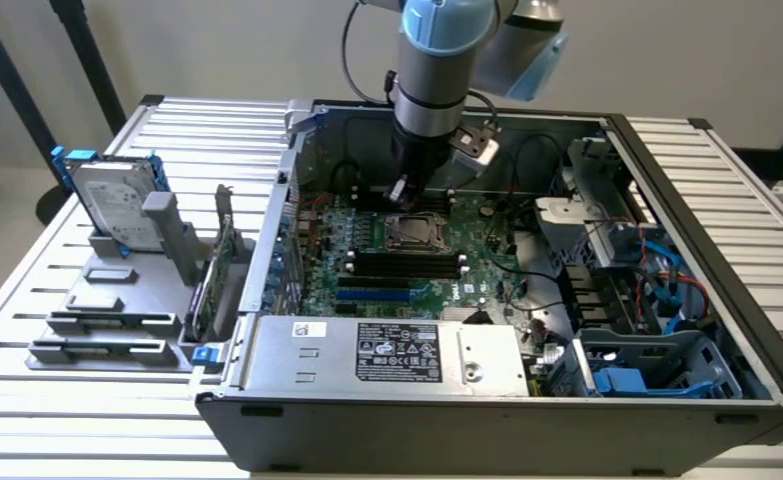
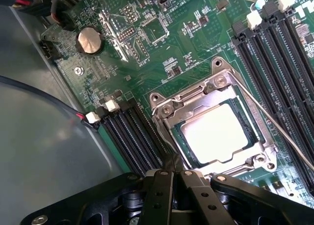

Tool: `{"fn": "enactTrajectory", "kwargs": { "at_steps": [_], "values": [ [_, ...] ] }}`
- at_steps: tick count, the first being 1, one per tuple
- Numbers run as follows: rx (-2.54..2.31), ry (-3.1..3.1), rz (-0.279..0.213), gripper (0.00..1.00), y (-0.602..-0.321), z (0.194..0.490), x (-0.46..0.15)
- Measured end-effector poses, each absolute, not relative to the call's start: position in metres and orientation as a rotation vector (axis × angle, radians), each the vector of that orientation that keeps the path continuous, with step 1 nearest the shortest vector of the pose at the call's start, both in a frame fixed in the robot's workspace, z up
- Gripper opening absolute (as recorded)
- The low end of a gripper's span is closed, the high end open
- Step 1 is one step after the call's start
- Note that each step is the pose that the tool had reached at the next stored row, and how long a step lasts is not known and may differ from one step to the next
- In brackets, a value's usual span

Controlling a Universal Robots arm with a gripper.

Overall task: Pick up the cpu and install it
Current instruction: 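Install the first cpu locking lever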

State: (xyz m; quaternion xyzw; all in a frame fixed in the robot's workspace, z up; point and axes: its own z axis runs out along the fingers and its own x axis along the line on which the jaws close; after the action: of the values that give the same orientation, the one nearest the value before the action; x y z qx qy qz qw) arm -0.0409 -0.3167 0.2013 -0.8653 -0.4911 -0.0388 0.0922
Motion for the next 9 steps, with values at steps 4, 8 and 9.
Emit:
{"fn": "enactTrajectory", "kwargs": {
  "at_steps": [4,8,9],
  "values": [
    [-2.570,-1.460,-0.114,0.11,-0.3161,0.2013,-0.0403],
    [-2.570,-1.459,-0.114,0.11,-0.3159,0.2013,-0.0405],
    [-2.570,-1.459,-0.114,0.11,-0.3159,0.2013,-0.0408]
  ]
}}
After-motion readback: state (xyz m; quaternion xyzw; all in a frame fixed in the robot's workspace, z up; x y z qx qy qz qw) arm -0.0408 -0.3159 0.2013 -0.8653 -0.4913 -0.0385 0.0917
